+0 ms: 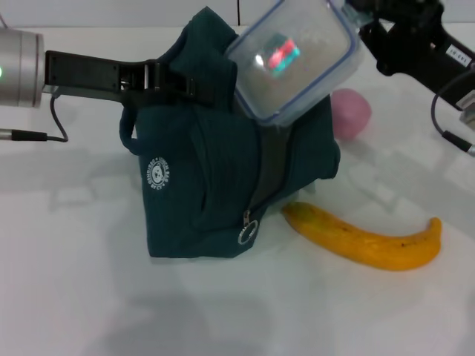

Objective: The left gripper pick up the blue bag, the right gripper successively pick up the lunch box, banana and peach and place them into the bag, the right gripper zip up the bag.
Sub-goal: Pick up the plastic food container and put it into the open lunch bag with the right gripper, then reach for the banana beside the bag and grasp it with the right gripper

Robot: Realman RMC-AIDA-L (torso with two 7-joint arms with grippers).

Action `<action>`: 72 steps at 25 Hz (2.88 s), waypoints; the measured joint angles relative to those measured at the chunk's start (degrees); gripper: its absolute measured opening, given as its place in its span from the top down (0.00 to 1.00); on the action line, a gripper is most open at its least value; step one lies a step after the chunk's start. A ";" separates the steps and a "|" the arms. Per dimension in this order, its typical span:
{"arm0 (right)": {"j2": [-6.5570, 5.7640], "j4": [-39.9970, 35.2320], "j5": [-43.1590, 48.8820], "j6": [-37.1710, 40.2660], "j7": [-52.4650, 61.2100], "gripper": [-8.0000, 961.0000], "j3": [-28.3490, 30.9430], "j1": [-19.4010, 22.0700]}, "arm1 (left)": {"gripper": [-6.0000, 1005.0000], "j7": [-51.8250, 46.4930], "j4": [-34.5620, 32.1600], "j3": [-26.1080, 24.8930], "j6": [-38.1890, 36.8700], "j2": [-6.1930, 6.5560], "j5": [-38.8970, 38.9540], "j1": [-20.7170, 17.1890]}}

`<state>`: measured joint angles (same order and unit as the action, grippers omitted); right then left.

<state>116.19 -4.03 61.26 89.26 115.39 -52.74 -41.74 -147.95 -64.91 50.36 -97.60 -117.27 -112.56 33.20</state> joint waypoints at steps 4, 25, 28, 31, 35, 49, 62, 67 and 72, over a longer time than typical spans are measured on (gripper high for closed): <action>0.00 -1.00 0.01 -1.65 -0.13 0.78 -0.99 -0.07 | 0.95 0.59 0.57 -0.01 0.05 0.02 0.33 0.08; 0.00 -2.14 -0.71 -6.49 -4.12 0.75 -5.20 -6.35 | 0.95 1.78 1.88 0.00 2.03 -0.17 0.51 0.69; 0.00 -2.28 -0.72 -6.42 -4.08 0.64 -4.99 -6.32 | 0.95 1.79 2.17 0.00 2.09 0.04 0.58 0.70; 0.00 -4.72 -0.67 -5.92 -4.30 0.52 -5.15 -5.31 | 0.95 1.79 2.18 -0.24 2.15 0.15 0.58 0.63; -0.08 -7.81 -0.45 -4.55 -5.95 0.35 -5.27 -3.66 | 0.95 1.83 2.17 -1.24 2.16 0.20 0.52 0.37; -5.19 -19.11 6.02 -2.60 -15.37 0.18 -5.21 5.74 | 0.95 2.00 2.16 -1.91 2.15 0.24 0.45 -0.74; -10.77 -30.70 22.02 -3.15 -18.03 0.10 -4.92 9.95 | 0.95 4.05 4.97 -3.71 2.22 0.19 0.58 -1.27; -11.49 -37.40 35.27 -0.11 -13.06 0.11 -5.11 6.95 | 0.95 4.72 5.20 -4.72 2.32 0.13 0.60 -1.13; -10.73 -45.39 49.61 3.19 -6.19 0.11 -5.20 3.01 | 0.95 5.06 6.21 -5.01 2.55 0.09 0.60 -1.14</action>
<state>105.46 -49.41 110.87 92.44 109.20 -57.94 -38.73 -142.88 -58.70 45.35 -95.04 -117.19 -111.96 32.06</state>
